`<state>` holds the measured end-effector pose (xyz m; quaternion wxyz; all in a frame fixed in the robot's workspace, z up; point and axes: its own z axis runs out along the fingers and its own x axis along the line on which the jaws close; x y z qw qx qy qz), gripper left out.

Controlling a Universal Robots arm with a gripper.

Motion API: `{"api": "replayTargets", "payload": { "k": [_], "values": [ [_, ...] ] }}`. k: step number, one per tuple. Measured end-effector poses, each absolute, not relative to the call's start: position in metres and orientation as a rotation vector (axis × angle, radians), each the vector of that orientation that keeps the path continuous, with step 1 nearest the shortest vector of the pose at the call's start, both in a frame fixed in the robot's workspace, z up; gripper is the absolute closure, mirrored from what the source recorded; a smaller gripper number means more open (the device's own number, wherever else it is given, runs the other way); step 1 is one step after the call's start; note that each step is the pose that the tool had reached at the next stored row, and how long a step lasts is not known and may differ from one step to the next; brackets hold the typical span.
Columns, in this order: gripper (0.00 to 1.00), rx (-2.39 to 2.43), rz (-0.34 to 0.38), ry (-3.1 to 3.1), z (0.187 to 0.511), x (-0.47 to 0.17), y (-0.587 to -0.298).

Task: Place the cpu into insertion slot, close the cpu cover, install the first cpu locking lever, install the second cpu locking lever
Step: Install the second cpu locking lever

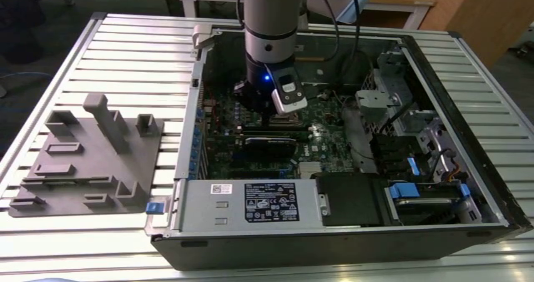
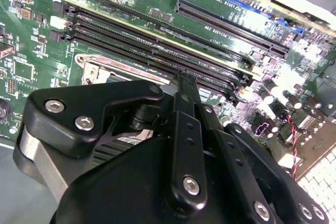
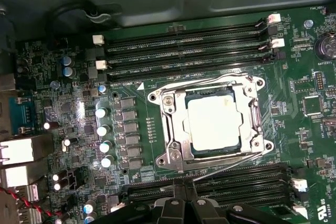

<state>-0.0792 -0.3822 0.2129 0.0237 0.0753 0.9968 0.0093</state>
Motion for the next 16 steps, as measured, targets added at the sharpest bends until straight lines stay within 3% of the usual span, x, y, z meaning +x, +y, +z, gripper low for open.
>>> {"api": "replayTargets", "payload": {
  "k": [16],
  "values": [
    [0.89,0.234,0.083,3.087,0.202,-0.086,-0.385]
  ]
}}
